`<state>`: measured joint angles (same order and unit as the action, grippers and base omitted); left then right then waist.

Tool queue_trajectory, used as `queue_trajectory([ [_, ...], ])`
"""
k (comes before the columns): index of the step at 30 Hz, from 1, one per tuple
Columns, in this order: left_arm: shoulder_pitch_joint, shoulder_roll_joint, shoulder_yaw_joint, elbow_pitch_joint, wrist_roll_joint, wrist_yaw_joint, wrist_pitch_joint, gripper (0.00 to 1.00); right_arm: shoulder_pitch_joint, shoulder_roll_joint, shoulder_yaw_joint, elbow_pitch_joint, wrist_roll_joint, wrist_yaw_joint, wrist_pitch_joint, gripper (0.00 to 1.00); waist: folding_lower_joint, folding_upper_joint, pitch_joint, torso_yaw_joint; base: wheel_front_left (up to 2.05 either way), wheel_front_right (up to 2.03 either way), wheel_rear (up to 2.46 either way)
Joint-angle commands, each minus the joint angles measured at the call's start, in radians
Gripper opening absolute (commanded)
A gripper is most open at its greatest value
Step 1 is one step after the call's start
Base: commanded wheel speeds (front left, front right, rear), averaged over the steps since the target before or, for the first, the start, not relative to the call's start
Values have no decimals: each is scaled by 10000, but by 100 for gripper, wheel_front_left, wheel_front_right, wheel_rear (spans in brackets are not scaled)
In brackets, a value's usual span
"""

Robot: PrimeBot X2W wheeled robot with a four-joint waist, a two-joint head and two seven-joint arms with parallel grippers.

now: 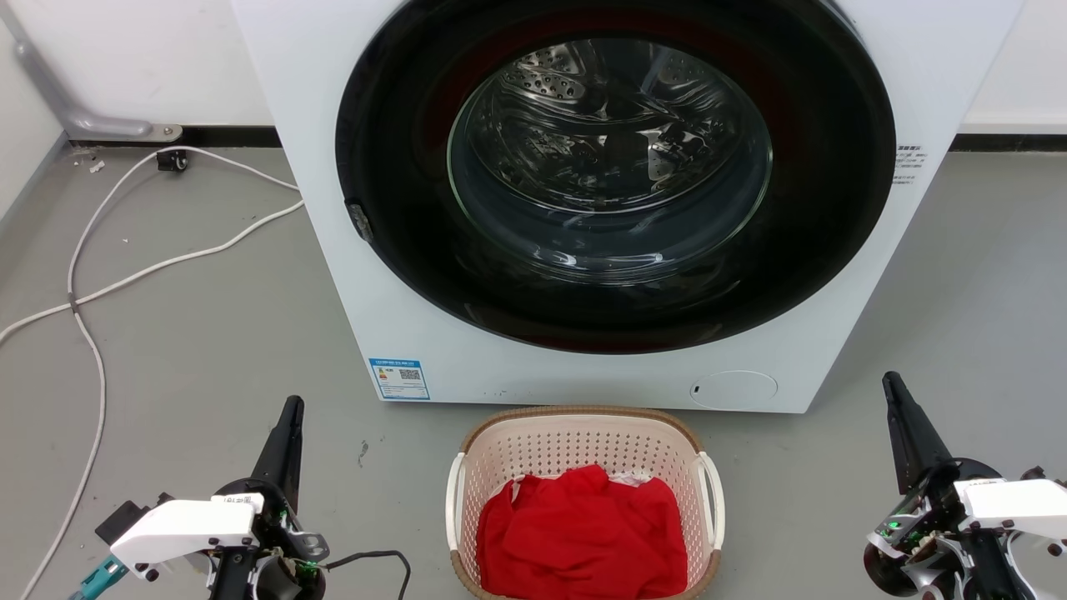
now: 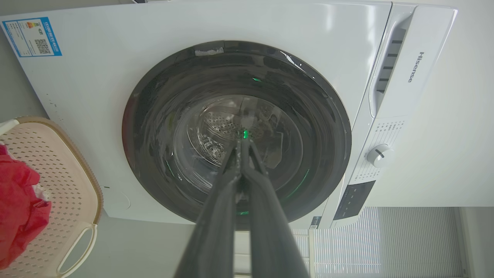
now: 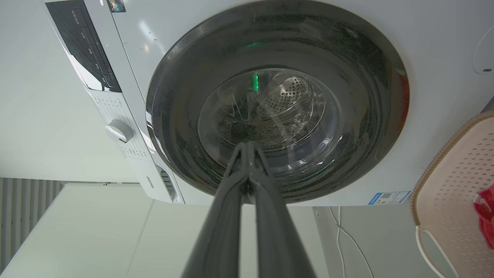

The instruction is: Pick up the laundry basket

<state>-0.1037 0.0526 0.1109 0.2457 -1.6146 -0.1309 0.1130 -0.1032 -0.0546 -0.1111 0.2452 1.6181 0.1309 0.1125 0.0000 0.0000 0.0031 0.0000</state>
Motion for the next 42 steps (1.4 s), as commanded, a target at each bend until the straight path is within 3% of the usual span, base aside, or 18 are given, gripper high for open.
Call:
queue_trajectory([
  [1,-108,-9,40,11,15,-21,29,0,-113,38,-17,10,-71,-3,31,0,0,0,0,0,0,0,0],
  [18,-107,-13,44,11,22,-21,37,0,-114,41,-23,11,-79,-3,32,0,0,0,0,0,0,0,0],
  [19,-2,-4,7,-1,2,0,-2,100,0,6,-10,-1,-3,0,9,100,0,0,0,0,0,0,0],
  [27,243,-40,-86,38,442,5,-271,100,285,27,47,139,-338,-2,-248,100,0,0,5,-7,0,0,0],
  [42,413,-34,-512,-912,3353,492,-973,100,522,27,334,-798,-3911,-2,-955,100,0,0,37,-32,0,0,0],
])
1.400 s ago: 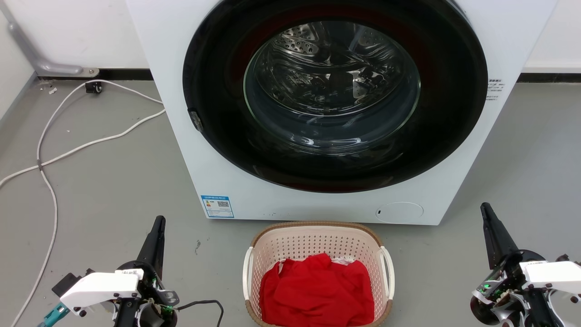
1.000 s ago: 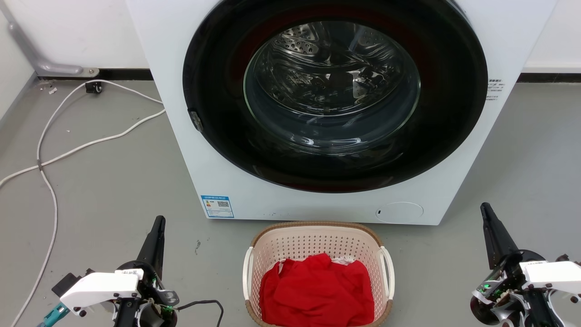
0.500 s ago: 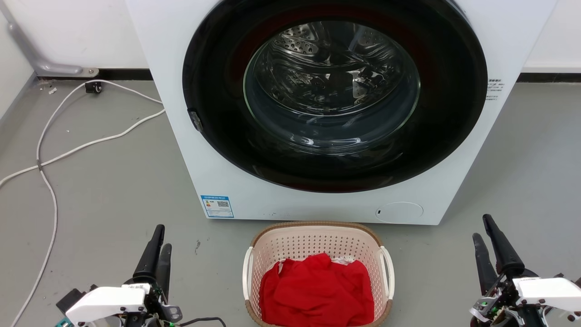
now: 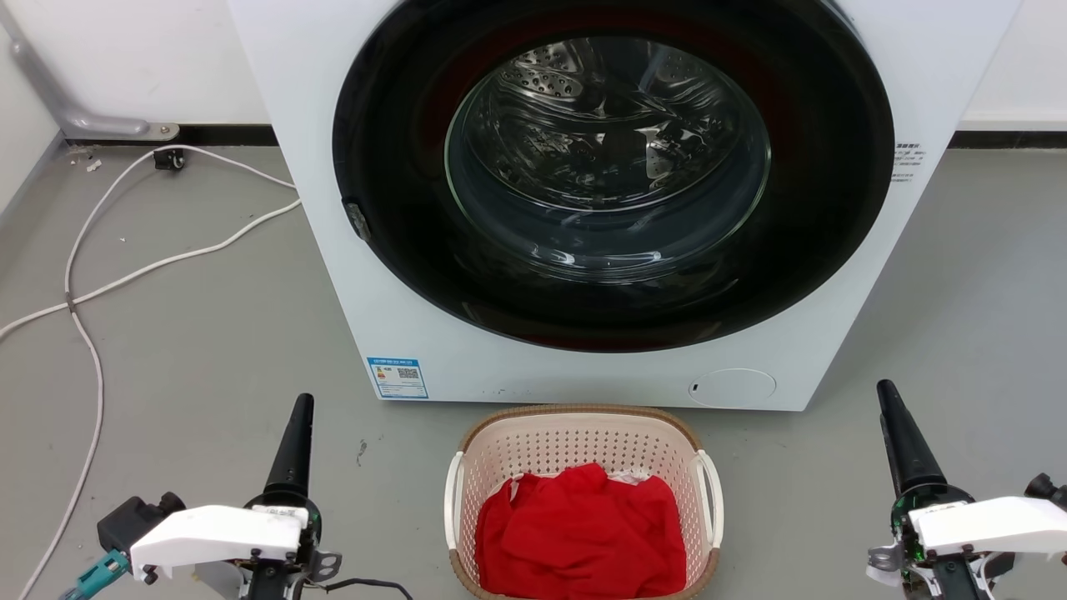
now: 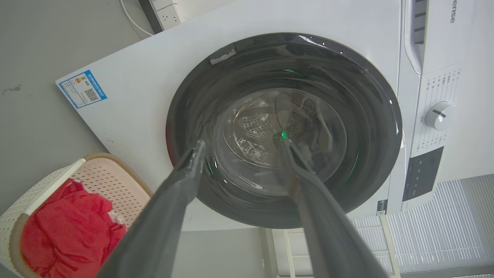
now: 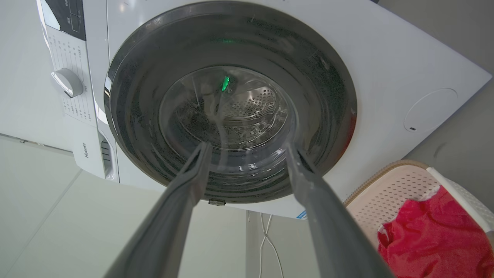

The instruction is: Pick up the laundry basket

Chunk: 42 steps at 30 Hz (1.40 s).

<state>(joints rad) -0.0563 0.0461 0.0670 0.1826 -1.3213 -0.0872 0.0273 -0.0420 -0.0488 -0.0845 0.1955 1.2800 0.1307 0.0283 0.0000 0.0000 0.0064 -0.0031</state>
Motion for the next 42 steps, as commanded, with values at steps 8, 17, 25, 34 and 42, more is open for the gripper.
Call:
queue_trajectory([
  [8,50,34,-286,-587,1608,264,-407,100,66,-30,268,-632,-2115,0,-404,100,0,0,14,-5,0,0,0],
  [17,184,37,-526,-829,3197,587,-745,100,243,-30,357,-820,-3972,0,-749,100,0,0,28,-13,0,0,0],
  [25,280,39,-717,-1035,4388,839,-1026,100,362,-29,438,-959,-5319,0,-1024,100,0,0,55,-16,0,0,0],
  [34,374,42,-896,-1266,5574,1031,-1315,100,505,-29,539,-1111,-6664,0,-1316,100,0,0,77,-20,0,0,0],
  [42,438,43,-1006,-1407,6528,1148,-1552,100,594,-29,624,-1293,-7729,0,-1549,100,0,0,99,-32,0,0,0],
])
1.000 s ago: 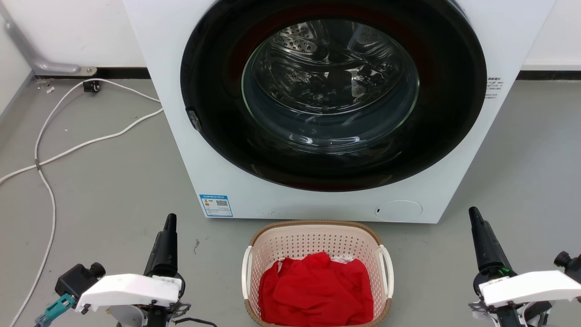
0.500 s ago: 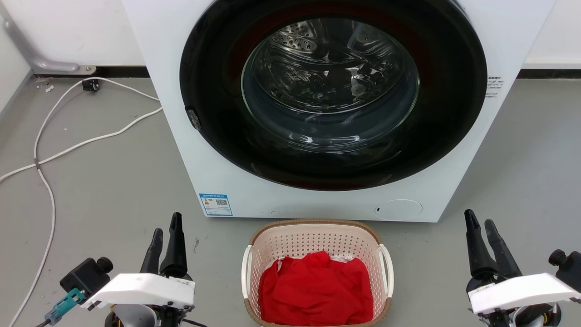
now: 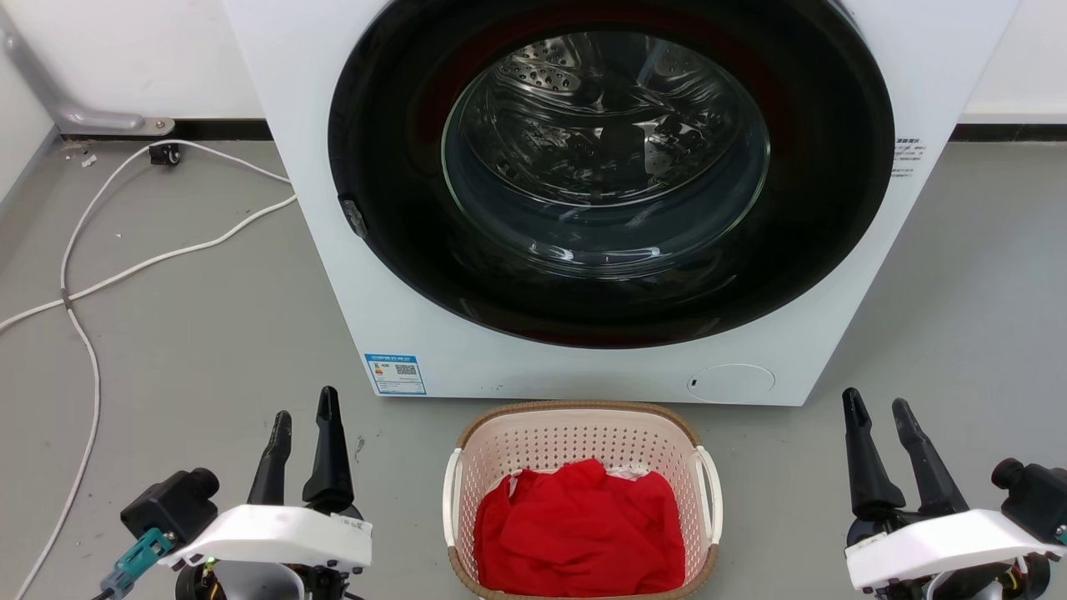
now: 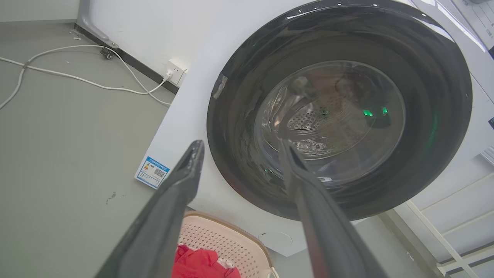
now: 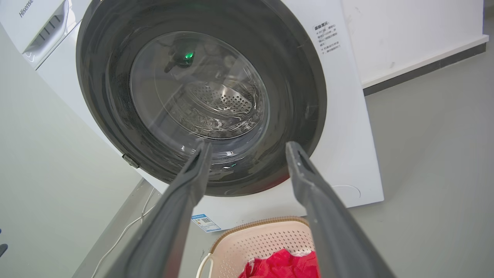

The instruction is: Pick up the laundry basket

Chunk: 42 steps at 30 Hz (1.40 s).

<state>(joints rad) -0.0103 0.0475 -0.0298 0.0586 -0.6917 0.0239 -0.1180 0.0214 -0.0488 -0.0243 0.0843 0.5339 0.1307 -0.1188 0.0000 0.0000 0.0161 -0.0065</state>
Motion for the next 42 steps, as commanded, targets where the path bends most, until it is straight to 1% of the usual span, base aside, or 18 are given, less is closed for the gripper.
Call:
queue_trajectory([
  [1,-18,30,-55,-183,348,49,-119,100,-23,-28,28,-205,-386,0,-102,100,0,0,6,2,0,0,0],
  [19,186,34,-320,-466,2289,371,-615,100,234,-27,155,-536,-2443,-1,-609,100,0,0,48,-2,0,0,0],
  [42,424,36,-610,-712,4142,681,-1099,100,541,-26,281,-681,-4486,-1,-1104,100,0,0,15,3,0,0,0],
])
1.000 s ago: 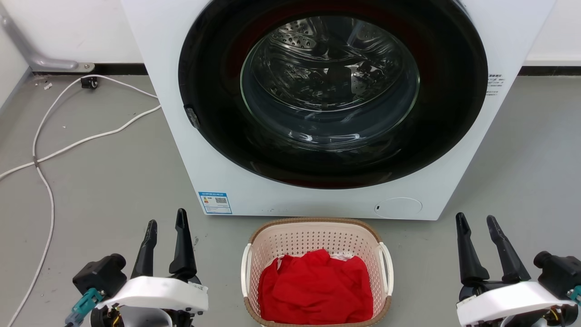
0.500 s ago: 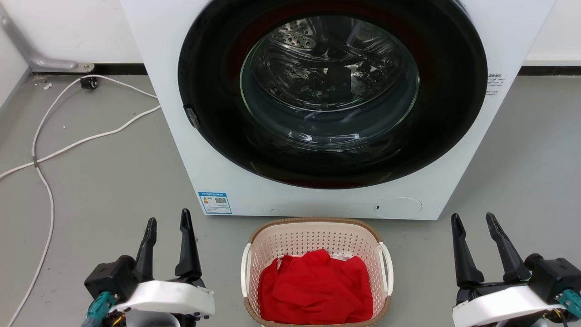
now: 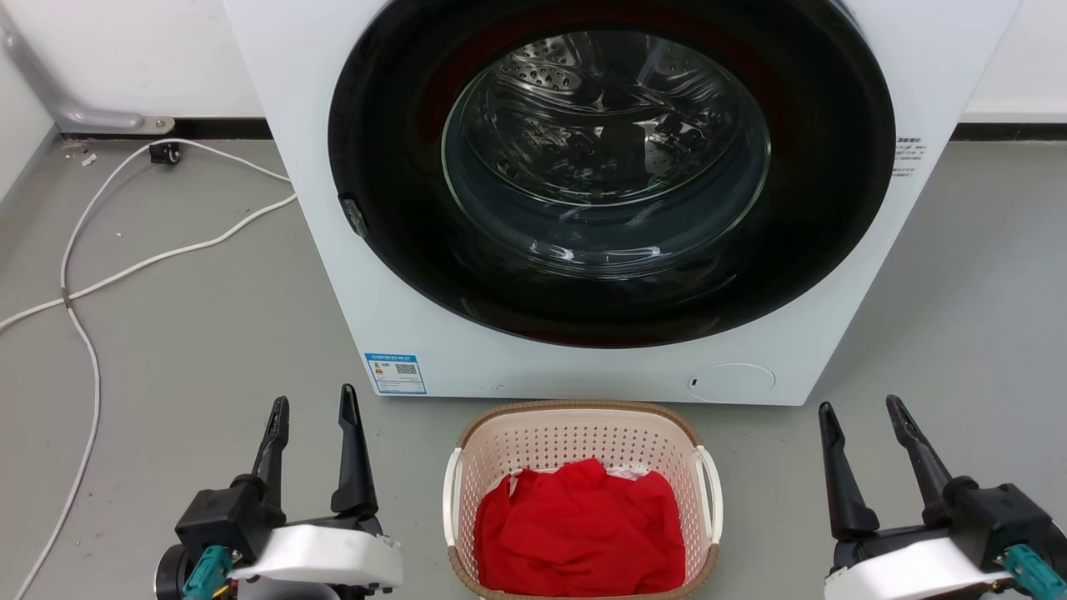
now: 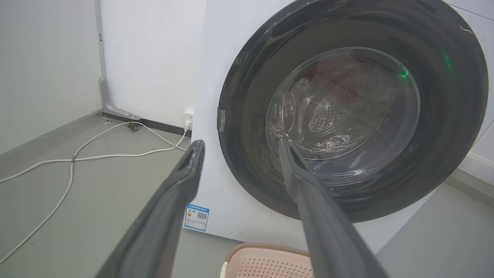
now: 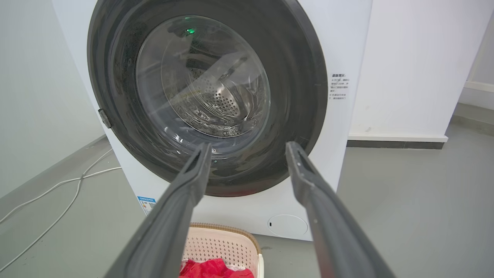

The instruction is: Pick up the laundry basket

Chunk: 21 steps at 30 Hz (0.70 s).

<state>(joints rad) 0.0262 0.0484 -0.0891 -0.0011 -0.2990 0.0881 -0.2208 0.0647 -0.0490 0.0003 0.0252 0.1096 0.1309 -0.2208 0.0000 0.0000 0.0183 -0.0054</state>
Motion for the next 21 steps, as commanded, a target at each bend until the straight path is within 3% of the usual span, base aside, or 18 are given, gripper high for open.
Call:
queue_trajectory([
  [1,58,27,-18,-116,215,38,-71,100,109,-24,36,-91,-242,-3,-84,100,0,0,-7,-7,0,0,0],
  [21,263,29,-166,-286,1625,285,-448,100,290,-21,100,-147,-1730,-3,-454,100,0,0,-5,-17,0,0,0],
])
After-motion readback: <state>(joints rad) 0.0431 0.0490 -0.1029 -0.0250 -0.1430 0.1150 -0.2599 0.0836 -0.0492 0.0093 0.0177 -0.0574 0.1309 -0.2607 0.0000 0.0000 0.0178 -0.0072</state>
